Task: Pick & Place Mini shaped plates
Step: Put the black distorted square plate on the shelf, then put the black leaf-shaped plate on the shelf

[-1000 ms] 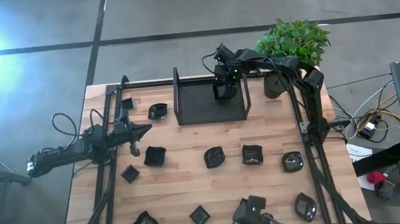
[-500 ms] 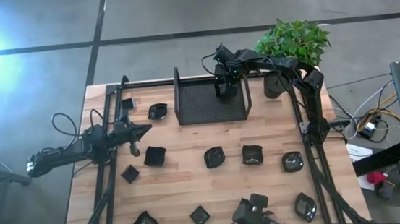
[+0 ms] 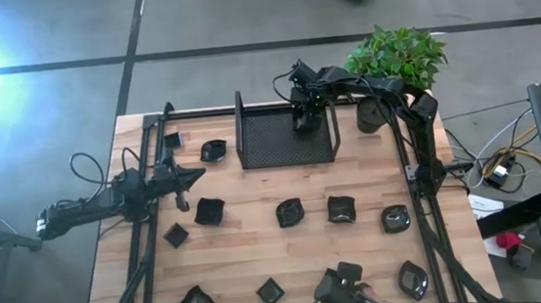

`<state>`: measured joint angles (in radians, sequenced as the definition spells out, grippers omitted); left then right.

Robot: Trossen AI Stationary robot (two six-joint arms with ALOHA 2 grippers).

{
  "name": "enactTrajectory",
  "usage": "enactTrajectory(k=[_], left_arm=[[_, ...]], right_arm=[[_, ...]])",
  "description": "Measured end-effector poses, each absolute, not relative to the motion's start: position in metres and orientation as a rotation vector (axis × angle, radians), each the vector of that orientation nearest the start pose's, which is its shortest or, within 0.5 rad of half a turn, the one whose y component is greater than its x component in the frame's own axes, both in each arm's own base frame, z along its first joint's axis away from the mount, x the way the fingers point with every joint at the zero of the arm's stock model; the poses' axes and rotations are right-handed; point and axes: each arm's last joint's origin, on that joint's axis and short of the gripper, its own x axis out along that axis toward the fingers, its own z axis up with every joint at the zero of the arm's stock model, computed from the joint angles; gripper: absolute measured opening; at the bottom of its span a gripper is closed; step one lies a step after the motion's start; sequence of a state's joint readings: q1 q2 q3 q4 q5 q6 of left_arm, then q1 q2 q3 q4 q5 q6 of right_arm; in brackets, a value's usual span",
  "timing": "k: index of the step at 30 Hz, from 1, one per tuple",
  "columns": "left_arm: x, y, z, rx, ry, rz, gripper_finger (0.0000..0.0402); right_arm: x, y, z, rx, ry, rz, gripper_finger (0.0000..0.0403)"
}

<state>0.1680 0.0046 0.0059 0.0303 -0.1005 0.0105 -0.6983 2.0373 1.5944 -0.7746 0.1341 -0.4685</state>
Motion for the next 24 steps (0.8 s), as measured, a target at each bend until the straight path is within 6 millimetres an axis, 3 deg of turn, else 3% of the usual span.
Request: enactTrajectory(k=[7, 13, 24], left_arm=[[0.096, 0.019, 0.168, 0.012, -0.03, 0.269, 0.0], [0.096, 0.019, 0.168, 0.011, -0.03, 0.269, 0.0], [0.096, 0.019, 0.168, 0.012, -0.03, 0.269, 0.0]], right_arm=[[0.319, -0.273, 0.198, -0.045, 1.327, -0.422, 0.0092], [0.32, -0.271, 0.202, -0.018, 1.318, -0.441, 0.0097], [0.335, -0.254, 0.251, -0.059, 1.232, -0.442, 0.0059]])
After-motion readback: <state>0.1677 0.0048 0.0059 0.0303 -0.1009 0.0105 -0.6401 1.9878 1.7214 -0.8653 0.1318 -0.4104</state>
